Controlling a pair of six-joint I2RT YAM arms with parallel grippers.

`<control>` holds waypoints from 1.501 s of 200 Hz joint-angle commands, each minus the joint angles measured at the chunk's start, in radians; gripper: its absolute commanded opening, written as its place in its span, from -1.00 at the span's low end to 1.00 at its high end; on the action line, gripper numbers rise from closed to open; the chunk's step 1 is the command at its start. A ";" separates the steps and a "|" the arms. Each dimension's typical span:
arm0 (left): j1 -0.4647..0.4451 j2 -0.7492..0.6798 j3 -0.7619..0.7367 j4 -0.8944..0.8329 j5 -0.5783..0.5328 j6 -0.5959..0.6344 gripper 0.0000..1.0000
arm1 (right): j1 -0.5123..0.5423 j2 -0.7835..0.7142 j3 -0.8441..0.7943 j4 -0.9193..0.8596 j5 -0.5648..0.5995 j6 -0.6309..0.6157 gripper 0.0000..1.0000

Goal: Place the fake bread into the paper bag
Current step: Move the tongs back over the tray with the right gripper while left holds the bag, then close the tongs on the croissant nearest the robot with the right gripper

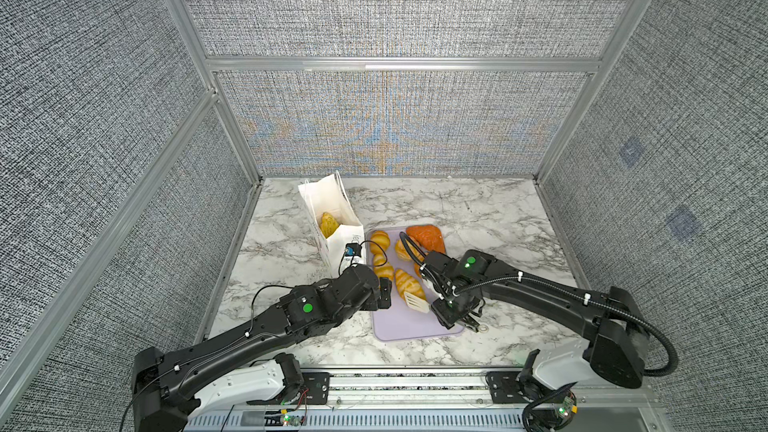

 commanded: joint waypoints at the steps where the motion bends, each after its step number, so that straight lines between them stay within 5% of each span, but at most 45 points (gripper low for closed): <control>1: -0.001 -0.013 -0.006 -0.002 -0.025 -0.017 0.99 | 0.000 0.016 0.015 0.006 0.014 -0.004 0.25; 241: -0.027 0.008 0.027 -0.079 -0.032 -0.006 0.99 | 0.001 0.229 0.162 -0.037 0.065 -0.054 0.22; 300: -0.027 0.015 0.071 -0.110 -0.051 0.008 0.98 | -0.001 0.212 0.160 -0.068 0.050 -0.076 -0.12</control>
